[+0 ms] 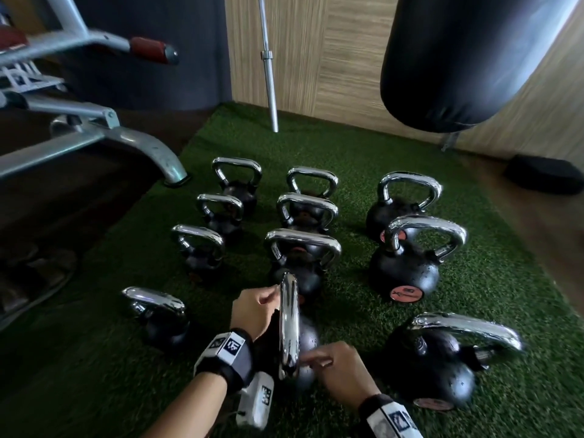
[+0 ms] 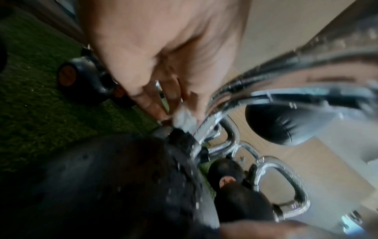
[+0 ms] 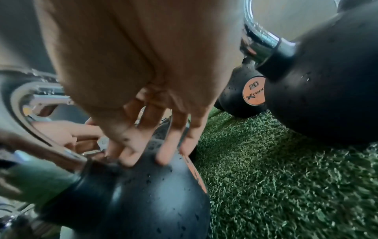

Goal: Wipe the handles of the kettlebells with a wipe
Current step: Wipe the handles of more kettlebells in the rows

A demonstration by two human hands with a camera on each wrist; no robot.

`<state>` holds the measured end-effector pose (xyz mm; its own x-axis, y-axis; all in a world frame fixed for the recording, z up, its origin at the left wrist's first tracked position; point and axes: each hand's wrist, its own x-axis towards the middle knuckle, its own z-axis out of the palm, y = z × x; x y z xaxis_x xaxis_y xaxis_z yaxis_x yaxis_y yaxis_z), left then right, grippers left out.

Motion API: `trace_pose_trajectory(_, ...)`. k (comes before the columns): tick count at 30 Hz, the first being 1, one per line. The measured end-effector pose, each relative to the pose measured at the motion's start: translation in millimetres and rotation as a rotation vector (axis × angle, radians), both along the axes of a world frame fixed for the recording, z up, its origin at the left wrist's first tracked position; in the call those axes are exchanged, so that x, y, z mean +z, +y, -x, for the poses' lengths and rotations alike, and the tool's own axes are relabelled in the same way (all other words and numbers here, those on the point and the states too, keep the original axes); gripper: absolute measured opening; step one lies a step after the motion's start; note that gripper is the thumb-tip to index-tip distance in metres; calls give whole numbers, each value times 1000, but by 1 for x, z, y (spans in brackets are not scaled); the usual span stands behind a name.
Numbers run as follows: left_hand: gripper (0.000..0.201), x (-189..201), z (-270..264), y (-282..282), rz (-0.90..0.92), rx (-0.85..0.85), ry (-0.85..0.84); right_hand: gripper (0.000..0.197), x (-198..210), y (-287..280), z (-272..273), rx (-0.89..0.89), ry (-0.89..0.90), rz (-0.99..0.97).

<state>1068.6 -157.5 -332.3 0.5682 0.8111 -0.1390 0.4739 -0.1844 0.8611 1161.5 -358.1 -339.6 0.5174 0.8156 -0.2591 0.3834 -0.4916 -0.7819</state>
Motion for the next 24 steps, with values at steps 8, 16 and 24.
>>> trace_pose_trajectory(8, 22, -6, 13, 1, -129, -110, -1, 81, -22, 26, 2, -151, 68, 3)
trace_pose_trajectory(16, 18, 17, 6, 8, 53, -81, -226, 84, -33, 30, 4, -203, 123, -31)
trace_pose_trajectory(24, 30, 44, 25, 1, 257, -186, -442, 79, -31, 28, 7, -219, 137, -31)
